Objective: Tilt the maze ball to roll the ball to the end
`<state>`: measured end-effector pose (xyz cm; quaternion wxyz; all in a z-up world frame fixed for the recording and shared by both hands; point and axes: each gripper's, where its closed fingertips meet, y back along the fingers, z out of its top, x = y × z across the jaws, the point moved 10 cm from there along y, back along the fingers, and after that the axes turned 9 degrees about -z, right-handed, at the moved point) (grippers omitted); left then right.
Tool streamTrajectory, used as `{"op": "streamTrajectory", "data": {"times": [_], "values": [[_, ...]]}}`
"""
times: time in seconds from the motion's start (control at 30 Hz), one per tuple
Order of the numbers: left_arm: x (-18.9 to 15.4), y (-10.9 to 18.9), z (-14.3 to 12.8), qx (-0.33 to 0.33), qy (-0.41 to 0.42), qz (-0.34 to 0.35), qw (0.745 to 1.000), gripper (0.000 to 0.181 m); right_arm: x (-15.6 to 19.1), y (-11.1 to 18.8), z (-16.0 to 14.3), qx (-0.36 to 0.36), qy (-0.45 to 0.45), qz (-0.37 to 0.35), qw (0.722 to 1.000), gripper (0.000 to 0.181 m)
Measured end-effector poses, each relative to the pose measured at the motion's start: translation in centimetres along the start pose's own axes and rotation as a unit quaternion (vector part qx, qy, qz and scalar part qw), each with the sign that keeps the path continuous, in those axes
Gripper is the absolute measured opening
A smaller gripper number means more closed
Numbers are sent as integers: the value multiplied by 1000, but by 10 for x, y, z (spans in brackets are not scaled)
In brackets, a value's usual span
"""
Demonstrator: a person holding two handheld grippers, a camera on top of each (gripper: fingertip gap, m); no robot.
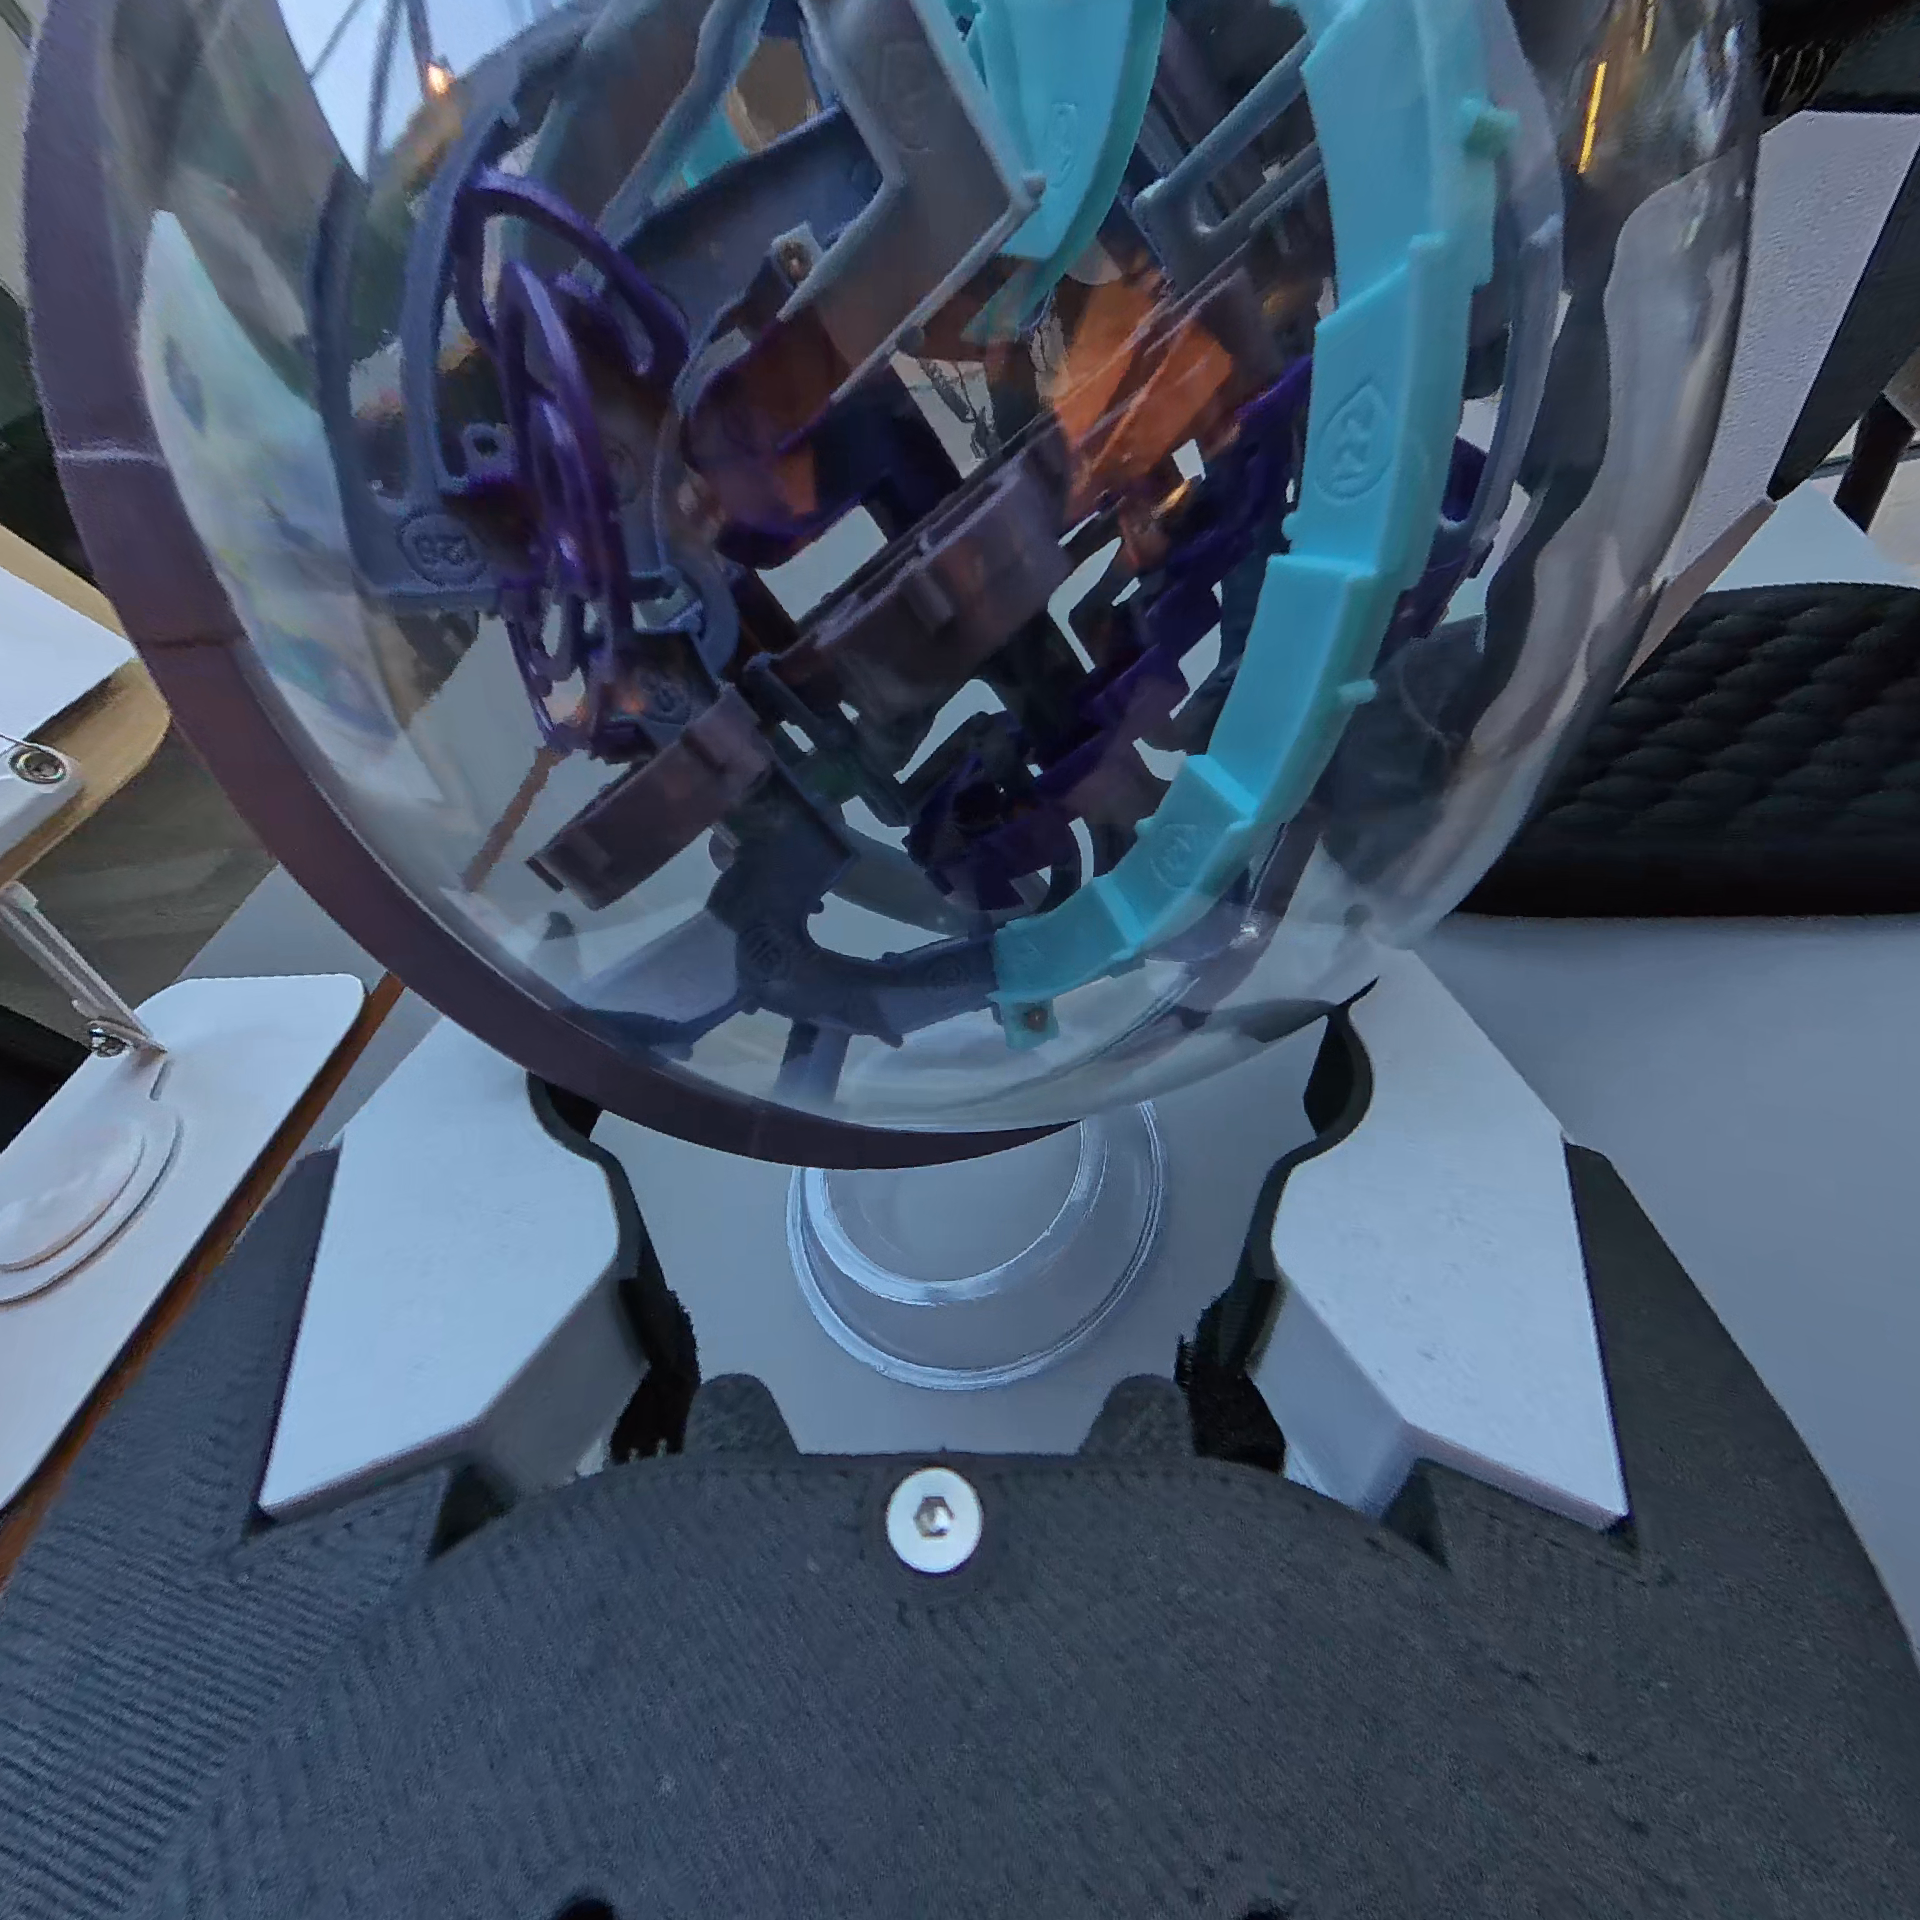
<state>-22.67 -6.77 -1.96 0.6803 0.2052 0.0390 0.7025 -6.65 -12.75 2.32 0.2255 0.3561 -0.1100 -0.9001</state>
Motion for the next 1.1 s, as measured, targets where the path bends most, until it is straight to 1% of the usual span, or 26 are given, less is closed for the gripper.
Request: {"op": "streamTrajectory", "data": {"times": [0.07,0.1,0.13,0.17,0.23,1.1], "values": [[-1,-1,-3,4,4,-1,1000,139,2,-1,-3,1,-2,3,1000,157],[-2,-1,-5,7,6,-1,1000,139,4,-2,-4,2,-3,4,1000,161],[-3,-2,-7,9,8,-1,1000,139,5,-3,-5,3,-4,6,1000,157],[-4,-2,-8,10,11,-1,1000,139,6,-3,-7,4,-5,8,1000,164],[-6,-2,-12,13,16,-2,1000,139,9,-5,-9,5,-7,12,1000,157],[-18,-5,-34,50,57,-21,997,138,28,-14,-32,10,-55,55,997,157]]}}
